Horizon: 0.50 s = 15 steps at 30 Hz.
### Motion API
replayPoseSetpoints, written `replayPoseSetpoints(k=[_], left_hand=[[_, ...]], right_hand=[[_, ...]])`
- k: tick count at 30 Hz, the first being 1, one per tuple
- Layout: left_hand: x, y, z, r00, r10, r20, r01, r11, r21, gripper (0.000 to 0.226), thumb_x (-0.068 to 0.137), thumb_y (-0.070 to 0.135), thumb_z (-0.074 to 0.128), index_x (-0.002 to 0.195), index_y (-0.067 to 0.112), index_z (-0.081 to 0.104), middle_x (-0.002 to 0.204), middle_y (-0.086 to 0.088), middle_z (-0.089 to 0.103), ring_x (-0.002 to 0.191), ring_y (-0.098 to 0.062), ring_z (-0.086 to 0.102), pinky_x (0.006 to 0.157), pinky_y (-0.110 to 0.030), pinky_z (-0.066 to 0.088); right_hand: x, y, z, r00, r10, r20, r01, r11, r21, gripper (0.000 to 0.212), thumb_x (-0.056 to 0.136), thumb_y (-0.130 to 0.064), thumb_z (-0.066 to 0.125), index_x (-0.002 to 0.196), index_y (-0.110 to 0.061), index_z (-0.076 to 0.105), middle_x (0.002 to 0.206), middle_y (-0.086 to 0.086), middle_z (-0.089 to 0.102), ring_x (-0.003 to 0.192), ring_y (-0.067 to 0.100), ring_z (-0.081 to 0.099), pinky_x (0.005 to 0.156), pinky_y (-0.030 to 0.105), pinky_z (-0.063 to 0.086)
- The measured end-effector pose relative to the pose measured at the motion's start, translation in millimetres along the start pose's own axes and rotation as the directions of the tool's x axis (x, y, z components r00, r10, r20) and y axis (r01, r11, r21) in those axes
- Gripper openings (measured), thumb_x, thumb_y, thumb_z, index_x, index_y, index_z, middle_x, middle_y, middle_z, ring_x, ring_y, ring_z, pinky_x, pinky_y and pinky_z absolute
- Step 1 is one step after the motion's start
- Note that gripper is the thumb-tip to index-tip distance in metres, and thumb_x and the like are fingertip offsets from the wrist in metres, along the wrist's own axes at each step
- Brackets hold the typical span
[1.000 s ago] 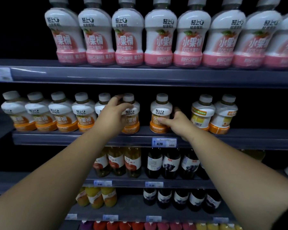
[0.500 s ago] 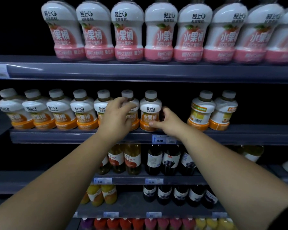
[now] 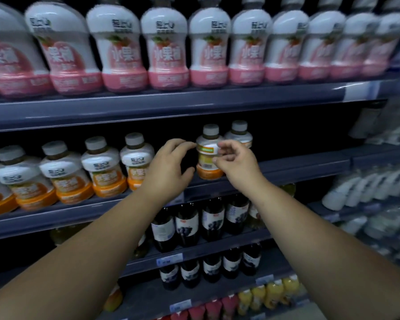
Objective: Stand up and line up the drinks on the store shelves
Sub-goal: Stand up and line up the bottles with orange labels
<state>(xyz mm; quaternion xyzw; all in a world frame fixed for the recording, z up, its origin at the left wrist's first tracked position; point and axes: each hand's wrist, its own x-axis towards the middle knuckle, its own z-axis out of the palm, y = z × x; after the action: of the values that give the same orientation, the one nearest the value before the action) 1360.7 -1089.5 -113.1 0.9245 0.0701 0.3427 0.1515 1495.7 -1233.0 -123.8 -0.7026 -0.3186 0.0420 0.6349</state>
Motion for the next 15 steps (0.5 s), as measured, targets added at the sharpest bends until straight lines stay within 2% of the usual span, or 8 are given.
replayPoseSetpoints(k=[3, 6, 9, 11, 15], left_hand=[[16.1, 13.4, 25.5, 0.982, -0.187, 0.037, 0.191, 0.963, -0.191, 0.077, 0.078, 0.023, 0.078, 0.144, 0.022, 0.039, 0.136, -0.004, 0.047, 0.122, -0.016, 0.049, 0.099, -0.033, 0.045], [32.1, 21.2, 48.1, 0.924, -0.374, 0.077, 0.372, 0.836, -0.403, 0.096, 0.072, 0.022, 0.085, 0.149, 0.022, 0.027, 0.136, 0.004, 0.046, 0.12, -0.01, 0.047, 0.096, -0.027, 0.042], [43.9, 18.0, 66.2, 0.884, -0.453, 0.113, 0.447, 0.748, -0.49, 0.102, 0.066, 0.019, 0.089, 0.148, 0.018, 0.029, 0.126, 0.003, 0.058, 0.113, -0.012, 0.056, 0.094, -0.028, 0.045], [47.5, 12.0, 77.2, 0.867, -0.476, 0.145, 0.478, 0.715, -0.51, 0.093, 0.063, 0.016, 0.091, 0.139, 0.016, 0.037, 0.116, -0.001, 0.065, 0.107, -0.018, 0.064, 0.093, -0.036, 0.052], [45.6, 11.7, 85.8, 0.858, -0.496, 0.131, 0.49, 0.718, -0.495, 0.06, 0.069, 0.011, 0.088, 0.107, 0.03, 0.047, 0.104, -0.002, 0.066, 0.099, -0.019, 0.066, 0.09, -0.035, 0.053]], right_hand=[[3.4, 16.2, -27.7, 0.994, 0.004, -0.112, -0.012, 0.998, -0.064, 0.036, 0.084, -0.007, 0.077, 0.108, -0.026, 0.057, 0.1, -0.002, 0.056, 0.081, 0.011, 0.056, 0.077, 0.026, 0.051], [10.6, 27.7, -46.8, 0.983, -0.016, -0.185, -0.007, 0.993, -0.12, 0.048, 0.081, -0.009, 0.08, 0.117, -0.024, 0.051, 0.115, 0.004, 0.054, 0.09, 0.009, 0.055, 0.076, 0.019, 0.047], [21.4, 35.8, -57.0, 0.99, 0.056, -0.129, -0.076, 0.985, -0.156, 0.07, 0.08, -0.012, 0.082, 0.138, -0.02, 0.043, 0.126, 0.0, 0.05, 0.112, 0.013, 0.051, 0.088, 0.026, 0.044], [28.1, 40.0, -58.5, 0.993, 0.112, -0.03, -0.115, 0.98, -0.16, 0.079, 0.081, -0.013, 0.08, 0.145, -0.021, 0.036, 0.127, -0.003, 0.051, 0.115, 0.013, 0.051, 0.093, 0.031, 0.045], [37.4, 47.7, -54.7, 0.986, 0.153, 0.072, -0.138, 0.974, -0.181, 0.07, 0.078, -0.01, 0.081, 0.134, -0.022, 0.039, 0.119, -0.001, 0.061, 0.109, 0.019, 0.061, 0.088, 0.033, 0.049]])
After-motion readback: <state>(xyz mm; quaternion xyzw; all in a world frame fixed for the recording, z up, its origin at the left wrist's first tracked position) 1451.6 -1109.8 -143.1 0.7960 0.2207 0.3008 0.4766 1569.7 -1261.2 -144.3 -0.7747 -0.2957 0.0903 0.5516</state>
